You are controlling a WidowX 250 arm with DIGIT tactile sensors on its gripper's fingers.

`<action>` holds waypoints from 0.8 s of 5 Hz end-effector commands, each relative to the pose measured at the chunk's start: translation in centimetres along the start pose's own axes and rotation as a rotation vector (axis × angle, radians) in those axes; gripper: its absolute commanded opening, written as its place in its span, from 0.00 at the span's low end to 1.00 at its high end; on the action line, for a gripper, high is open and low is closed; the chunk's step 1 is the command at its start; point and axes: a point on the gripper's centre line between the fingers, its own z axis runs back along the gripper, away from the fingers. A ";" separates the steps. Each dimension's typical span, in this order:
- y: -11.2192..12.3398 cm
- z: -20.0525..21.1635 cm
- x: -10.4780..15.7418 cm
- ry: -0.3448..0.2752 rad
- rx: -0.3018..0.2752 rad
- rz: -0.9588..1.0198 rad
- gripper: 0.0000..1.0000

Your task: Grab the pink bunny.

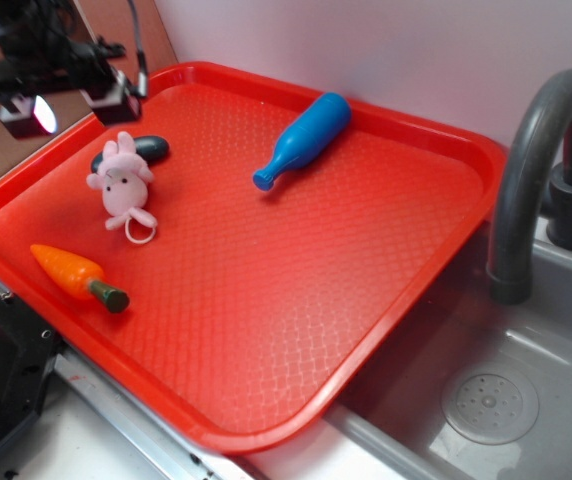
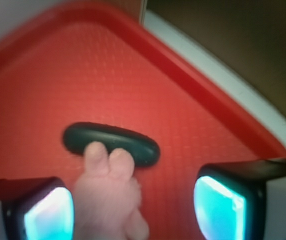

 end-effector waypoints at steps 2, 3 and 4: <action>-2.5 -2.4 -2.8 0.077 -0.119 -0.058 1.00; -3.2 -2.0 -4.2 0.074 -0.141 -0.082 1.00; -3.1 -2.4 -4.2 0.055 -0.120 -0.071 0.00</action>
